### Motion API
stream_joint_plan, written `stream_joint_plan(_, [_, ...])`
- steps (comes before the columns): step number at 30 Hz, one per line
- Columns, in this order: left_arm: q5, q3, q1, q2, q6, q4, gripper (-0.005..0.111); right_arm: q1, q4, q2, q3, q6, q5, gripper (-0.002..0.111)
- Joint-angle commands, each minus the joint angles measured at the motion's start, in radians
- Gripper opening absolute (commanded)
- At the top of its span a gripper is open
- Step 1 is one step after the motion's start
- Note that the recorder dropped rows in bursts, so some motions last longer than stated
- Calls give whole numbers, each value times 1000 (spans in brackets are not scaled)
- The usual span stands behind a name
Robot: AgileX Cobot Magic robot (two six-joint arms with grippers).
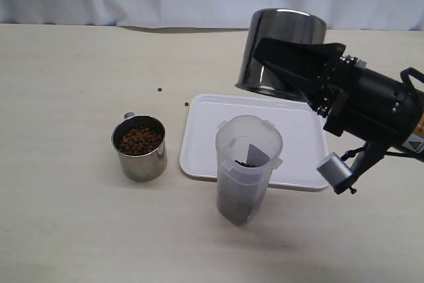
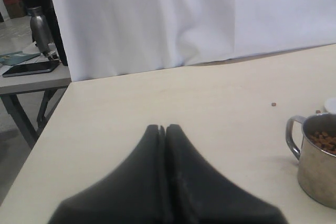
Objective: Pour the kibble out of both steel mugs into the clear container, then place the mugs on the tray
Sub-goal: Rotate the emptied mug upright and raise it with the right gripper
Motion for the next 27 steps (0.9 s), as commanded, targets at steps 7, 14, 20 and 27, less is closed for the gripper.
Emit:
stream_joint_plan(7, [-6, 3, -8, -3, -2, -8, 0, 3, 146, -4, -22, 552, -27, 5])
stream_joint_plan(14, [-11, 3, -8, -3, -2, -6, 0, 3, 161, -4, -22, 741, -58, 5])
stream_joint_plan(20, [-9, 3, -8, -3, -2, -6, 0, 3, 449, -4, -38, 1077, -68, 5])
stream_joint_plan(27, [-9, 3, -8, -3, -2, -6, 0, -4, 837, 0, -187, 1367, 274, 5])
